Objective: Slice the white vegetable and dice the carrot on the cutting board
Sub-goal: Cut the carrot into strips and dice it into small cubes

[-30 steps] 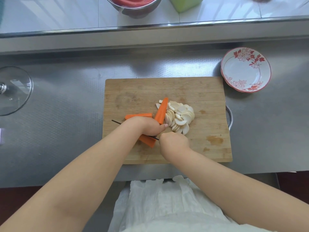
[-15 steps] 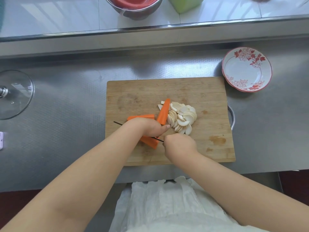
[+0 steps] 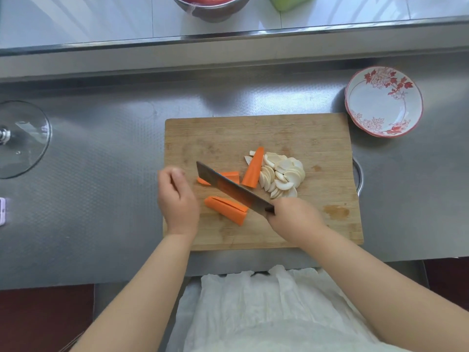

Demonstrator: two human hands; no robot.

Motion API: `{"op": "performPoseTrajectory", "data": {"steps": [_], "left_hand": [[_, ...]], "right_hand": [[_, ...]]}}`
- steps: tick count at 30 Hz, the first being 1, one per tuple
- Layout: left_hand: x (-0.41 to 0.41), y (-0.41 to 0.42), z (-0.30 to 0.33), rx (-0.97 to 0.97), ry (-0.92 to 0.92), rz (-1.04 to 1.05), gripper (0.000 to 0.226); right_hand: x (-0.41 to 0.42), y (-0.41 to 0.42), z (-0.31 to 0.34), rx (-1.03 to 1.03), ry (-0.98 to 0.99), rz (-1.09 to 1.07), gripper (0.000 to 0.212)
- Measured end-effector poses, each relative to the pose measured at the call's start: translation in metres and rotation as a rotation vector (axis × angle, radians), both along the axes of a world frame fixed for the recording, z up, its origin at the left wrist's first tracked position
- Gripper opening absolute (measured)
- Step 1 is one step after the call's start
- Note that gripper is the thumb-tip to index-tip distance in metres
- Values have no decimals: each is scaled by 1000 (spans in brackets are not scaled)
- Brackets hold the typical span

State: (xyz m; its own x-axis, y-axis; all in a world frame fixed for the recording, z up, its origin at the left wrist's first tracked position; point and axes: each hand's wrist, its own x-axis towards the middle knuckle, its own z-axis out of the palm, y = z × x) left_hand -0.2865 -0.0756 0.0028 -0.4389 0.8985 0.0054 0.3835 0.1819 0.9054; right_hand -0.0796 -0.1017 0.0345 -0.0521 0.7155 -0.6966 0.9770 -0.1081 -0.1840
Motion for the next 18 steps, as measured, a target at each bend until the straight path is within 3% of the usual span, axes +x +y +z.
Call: {"op": "performPoseTrajectory", "data": {"steps": [4,6,11,18], "left_hand": [[2,-32,-32,-744,-167,-79,30],[10,-43,-33,-975,-324,-138,24],[26,-43,-34,-1068,-573,-93,17],[28,-40,-39,-1027,-481,-144,21]], "right_hand": [[-1,-4,-3,41,-12,37,30],[-2,-7,-3,58,-10,84,31],[-9,-13,-5,61,4,107,31],[-12,-20,-8,51,-22,153,27]]}}
